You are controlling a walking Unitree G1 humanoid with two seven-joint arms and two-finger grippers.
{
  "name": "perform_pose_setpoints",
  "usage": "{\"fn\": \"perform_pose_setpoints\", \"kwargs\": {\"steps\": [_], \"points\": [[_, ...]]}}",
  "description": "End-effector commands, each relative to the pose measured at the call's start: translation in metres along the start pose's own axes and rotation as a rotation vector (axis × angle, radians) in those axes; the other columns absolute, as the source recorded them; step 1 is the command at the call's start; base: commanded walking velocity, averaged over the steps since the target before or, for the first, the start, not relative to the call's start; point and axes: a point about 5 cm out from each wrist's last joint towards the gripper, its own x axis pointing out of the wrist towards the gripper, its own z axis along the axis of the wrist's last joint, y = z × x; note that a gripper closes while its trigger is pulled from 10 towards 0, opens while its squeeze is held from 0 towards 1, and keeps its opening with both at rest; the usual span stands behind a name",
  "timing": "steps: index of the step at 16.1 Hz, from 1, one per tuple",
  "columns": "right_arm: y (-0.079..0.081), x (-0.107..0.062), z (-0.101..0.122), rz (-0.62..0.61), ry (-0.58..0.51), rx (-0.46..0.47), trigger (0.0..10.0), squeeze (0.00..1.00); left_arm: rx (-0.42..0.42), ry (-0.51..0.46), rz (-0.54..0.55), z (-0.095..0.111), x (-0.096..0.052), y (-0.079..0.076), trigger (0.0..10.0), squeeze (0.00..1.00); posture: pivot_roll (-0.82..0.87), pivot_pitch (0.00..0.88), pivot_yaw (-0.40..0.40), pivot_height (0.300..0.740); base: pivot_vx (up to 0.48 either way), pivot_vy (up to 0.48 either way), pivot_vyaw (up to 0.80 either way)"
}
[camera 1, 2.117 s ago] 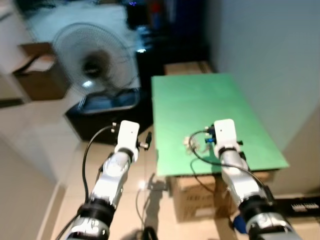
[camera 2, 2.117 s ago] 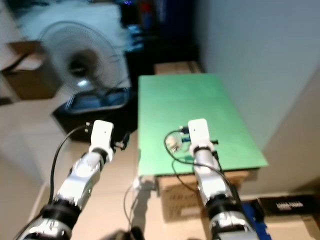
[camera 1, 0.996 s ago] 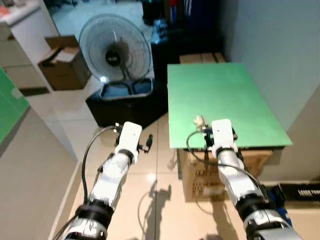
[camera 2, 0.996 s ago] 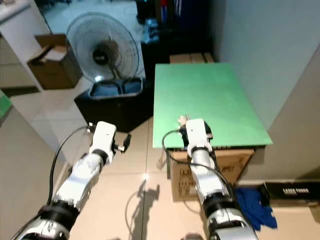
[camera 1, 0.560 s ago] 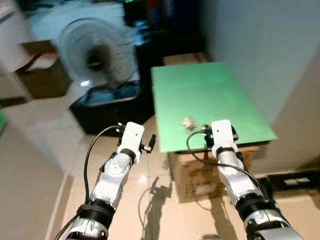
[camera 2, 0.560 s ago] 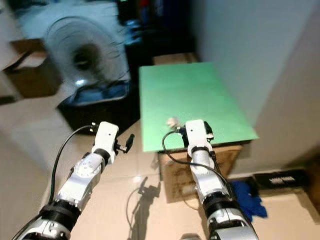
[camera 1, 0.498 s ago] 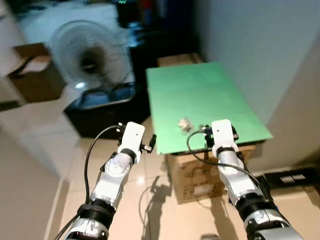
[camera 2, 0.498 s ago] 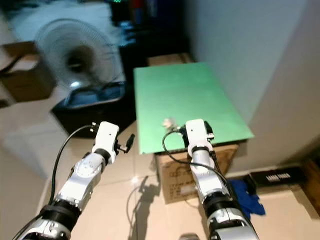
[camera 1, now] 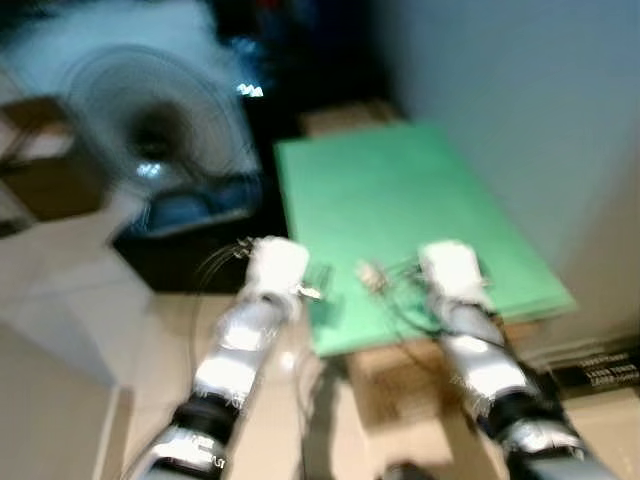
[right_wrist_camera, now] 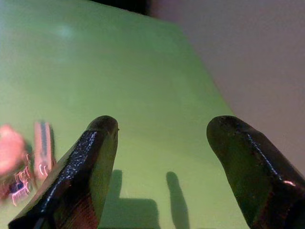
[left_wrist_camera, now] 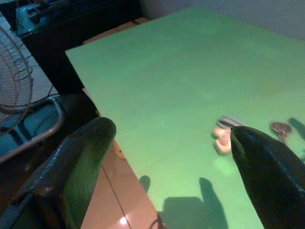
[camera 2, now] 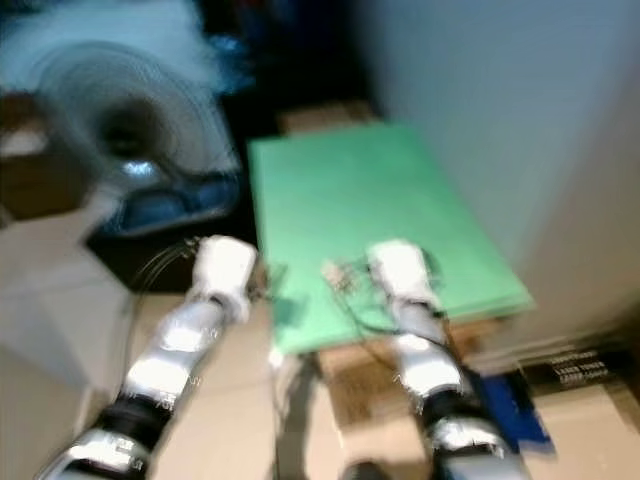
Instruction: Hang keys on a hook
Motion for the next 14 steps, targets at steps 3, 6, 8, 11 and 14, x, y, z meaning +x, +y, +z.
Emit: {"fn": "perform_pose_setpoints", "kwargs": {"steps": [3, 6, 8, 11, 14], "points": [[0.023, 0.002, 0.023, 0.051, -0.068, 0.031, 10.0, 0.0, 0.033, 0.054, 0.081, -0.011, -0.008, 0.024, 10.0, 0.0, -0.2, 0.0, 0.126, 0.723, 0.156, 0.0, 0.0], [0.018, 0.008, 0.04, 0.01, -0.117, 0.079, 10.0, 0.0, 0.031, 0.051, 0.078, -0.011, -0.009, 0.025, 10.0, 0.0, -0.2, 0.0, 0.134, 0.723, 0.0, 0.0, 0.0], [0.01, 0.012, 0.047, -0.047, -0.131, 0.095, 10.0, 0.0, 0.035, 0.051, 0.075, -0.012, -0.01, 0.027, 10.0, 0.0, -0.2, 0.0, 0.141, 0.723, 0.0, 0.0, 0.0], [-0.002, 0.017, 0.041, -0.125, -0.082, 0.127, 10.0, 0.0, 0.042, 0.053, 0.069, -0.012, -0.012, 0.029, 10.0, 0.0, -0.19, 0.0, 0.148, 0.723, 0.0, 0.0, 0.0], [-0.006, 0.018, 0.026, -0.141, -0.002, 0.154, 10.0, 0.0, 0.054, 0.052, 0.061, -0.012, -0.014, 0.031, 10.0, 0.0, -0.18, 0.0, 0.158, 0.723, 0.0, 0.0, 0.0]]}}
